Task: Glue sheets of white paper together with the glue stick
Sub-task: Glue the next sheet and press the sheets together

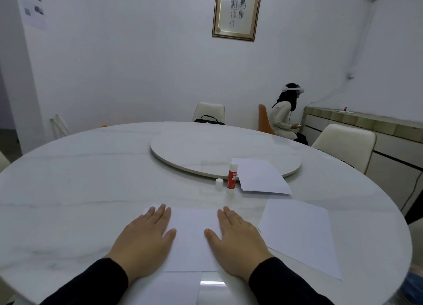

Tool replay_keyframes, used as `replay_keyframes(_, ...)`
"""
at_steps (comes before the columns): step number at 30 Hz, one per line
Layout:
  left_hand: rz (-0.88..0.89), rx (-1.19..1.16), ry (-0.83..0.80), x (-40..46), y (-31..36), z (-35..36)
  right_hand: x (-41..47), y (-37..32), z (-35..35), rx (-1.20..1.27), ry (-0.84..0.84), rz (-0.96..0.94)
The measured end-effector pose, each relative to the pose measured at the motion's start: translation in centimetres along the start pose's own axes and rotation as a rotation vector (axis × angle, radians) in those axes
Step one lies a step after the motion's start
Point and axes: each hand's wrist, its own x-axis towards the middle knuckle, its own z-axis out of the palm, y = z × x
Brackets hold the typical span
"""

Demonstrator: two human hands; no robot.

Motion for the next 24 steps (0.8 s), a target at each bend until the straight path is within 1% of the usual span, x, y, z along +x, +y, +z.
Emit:
replay_keyframes(4,-0.010,-0.002,0.014,0.0,0.1,0.1,-0.1,-0.1,-0.5,0.015,0.057,0.027)
replay_keyframes(7,-0.021,-0.019,0.036,-0.1,0.4,0.0,-0.1,-0.4,-1.2,0.110,0.116,0.024)
replay_keyframes(12,-0.031,-0.029,0.064,-0.3,0.4,0.0,0.0,-0.5,-2.1,0.608,0.221,0.107)
replay_keyframes(14,-0.039,-0.055,0.071,-0.1,0.3,0.1,0.1,-0.4,-2.9,0.853,0.211,0.185)
replay_keyframes(15,-0.042,-0.088,0.075,0.0,0.2,0.1,0.1,-0.4,-3.4,0.951,0.173,0.223)
replay_keyframes(16,-0.043,-0.167,0.088,0.1,0.1,0.1,0.1,-0.4,-3.8,0.978,0.122,0.246)
replay_keyframes(18,-0.075,-0.447,0.135,0.4,-0.4,-0.2,-0.2,-0.4,-4.7,0.797,0.061,0.221)
replay_keyframes(19,-0.095,-0.589,0.173,0.4,-0.8,-0.3,-0.2,-0.2,-5.3,0.730,0.090,0.188)
replay_keyframes(21,-0.113,-0.820,0.228,0.4,-1.3,-0.5,-0.6,0.4,-7.5,0.717,0.195,0.112)
replay_keyframes(22,-0.112,-0.881,0.226,0.4,-1.5,-0.5,-0.8,1.2,-9.0,0.744,0.271,0.090)
replay_keyframes(23,-0.109,-0.899,0.209,0.4,-1.6,-0.5,-1.0,2.0,-10.6,0.807,0.352,0.082)
replay_keyframes(24,-0.091,-0.881,0.200,0.3,-1.6,-0.4,-1.2,3.0,-12.2,0.921,0.441,0.082)
